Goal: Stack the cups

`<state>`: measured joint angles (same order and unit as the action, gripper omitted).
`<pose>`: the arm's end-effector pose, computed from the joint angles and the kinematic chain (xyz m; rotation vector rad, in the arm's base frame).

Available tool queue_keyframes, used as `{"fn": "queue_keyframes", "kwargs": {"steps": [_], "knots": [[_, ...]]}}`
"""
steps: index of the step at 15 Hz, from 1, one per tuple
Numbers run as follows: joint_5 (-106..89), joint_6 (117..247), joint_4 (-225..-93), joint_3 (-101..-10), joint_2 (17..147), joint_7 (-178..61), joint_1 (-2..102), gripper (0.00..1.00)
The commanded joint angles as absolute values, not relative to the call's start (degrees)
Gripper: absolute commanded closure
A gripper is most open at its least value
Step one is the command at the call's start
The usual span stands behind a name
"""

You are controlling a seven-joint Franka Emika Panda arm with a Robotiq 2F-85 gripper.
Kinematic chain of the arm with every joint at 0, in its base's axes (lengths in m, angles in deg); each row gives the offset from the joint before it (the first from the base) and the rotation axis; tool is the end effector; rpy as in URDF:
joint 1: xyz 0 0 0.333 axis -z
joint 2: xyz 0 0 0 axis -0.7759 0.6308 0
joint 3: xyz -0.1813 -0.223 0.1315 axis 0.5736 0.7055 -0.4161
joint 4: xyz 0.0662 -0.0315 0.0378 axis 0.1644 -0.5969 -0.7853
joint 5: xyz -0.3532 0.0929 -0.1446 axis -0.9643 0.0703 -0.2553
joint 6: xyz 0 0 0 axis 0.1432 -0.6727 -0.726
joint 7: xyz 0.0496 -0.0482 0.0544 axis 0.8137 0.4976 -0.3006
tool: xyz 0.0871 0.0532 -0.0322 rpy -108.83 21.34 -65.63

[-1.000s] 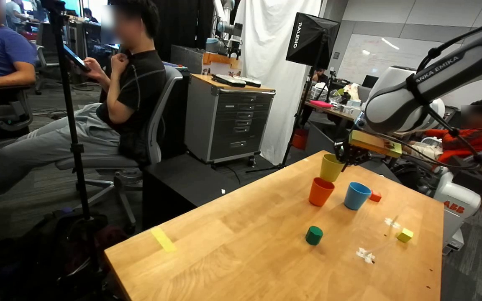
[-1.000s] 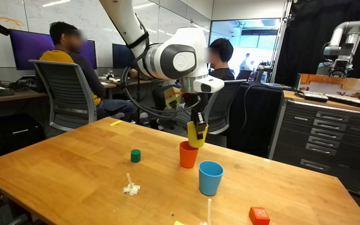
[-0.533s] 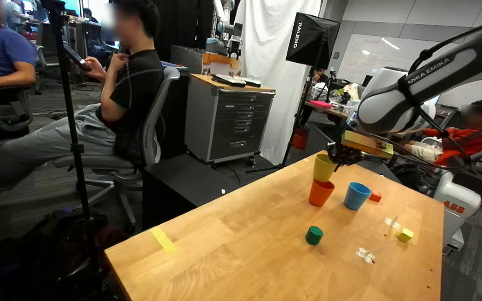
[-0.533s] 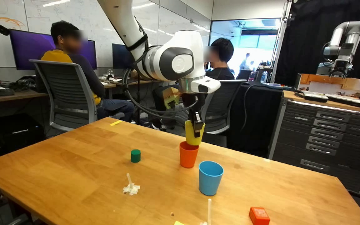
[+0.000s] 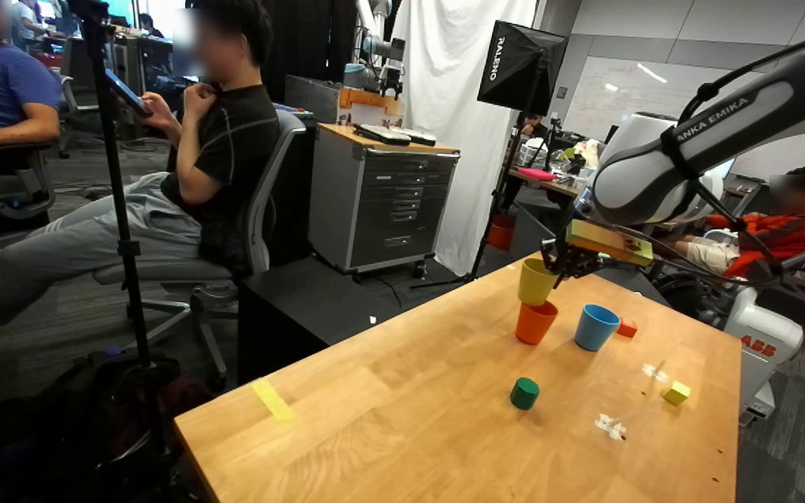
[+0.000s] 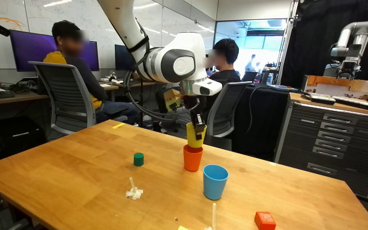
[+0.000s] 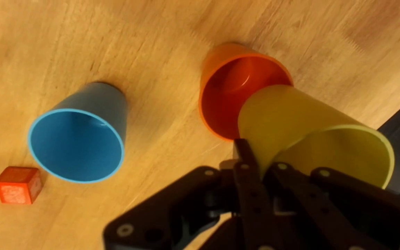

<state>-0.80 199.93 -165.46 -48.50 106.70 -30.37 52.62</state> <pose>0.6751 -0.1423 0.1957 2.8397 -1.2033 0.3648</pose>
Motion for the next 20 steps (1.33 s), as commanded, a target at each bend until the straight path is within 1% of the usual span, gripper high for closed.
{"fn": "queue_keyframes", "kwargs": {"steps": [1, 11, 15, 20], "knots": [[0.3, 199.8, -166.2, -48.4, 106.0, -31.4, 52.0, 0.95], [-0.1, 202.1, -172.9, -48.2, 101.7, -31.8, 50.5, 0.95], [-0.6, 205.1, -176.5, -47.0, 99.4, -31.7, 50.3, 0.95], [-0.3, 206.0, -177.5, -45.1, 98.6, -31.7, 51.6, 0.95]]}}
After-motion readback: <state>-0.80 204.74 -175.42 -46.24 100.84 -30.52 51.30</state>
